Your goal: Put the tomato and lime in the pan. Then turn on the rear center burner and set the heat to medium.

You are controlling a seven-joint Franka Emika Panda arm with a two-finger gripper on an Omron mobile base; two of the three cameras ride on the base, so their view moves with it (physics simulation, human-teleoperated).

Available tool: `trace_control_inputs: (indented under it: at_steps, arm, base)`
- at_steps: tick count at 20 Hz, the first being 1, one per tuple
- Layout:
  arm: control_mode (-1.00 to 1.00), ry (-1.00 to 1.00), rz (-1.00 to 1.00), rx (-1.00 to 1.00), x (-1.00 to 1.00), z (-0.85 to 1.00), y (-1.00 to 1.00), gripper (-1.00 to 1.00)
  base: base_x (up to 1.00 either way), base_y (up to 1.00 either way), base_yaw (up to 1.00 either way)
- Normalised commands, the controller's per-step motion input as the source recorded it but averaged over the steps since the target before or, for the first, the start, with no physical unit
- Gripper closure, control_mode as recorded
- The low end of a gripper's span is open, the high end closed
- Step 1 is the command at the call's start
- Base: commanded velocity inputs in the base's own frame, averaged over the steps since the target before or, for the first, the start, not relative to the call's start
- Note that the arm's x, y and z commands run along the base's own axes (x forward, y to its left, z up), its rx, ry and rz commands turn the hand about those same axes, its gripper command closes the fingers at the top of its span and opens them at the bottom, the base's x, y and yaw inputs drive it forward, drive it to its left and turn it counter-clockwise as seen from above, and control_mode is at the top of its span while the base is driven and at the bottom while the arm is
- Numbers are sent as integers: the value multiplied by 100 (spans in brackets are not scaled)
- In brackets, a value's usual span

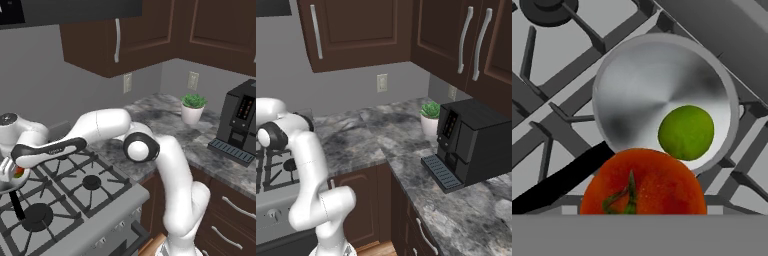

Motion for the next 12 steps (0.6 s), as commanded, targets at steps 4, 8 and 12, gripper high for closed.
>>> trace_control_inputs:
  at_steps: [4, 8, 12]
  arm:
    - [-100, 0, 2, 0, 21, -3, 27, 100]
    - [-100, 1, 0, 0, 24, -9, 32, 100]
    - [-100, 1, 0, 0, 23, -19, 35, 100]
  base:
    - [0, 0, 0]
    - [0, 0, 0]
    - [0, 0, 0]
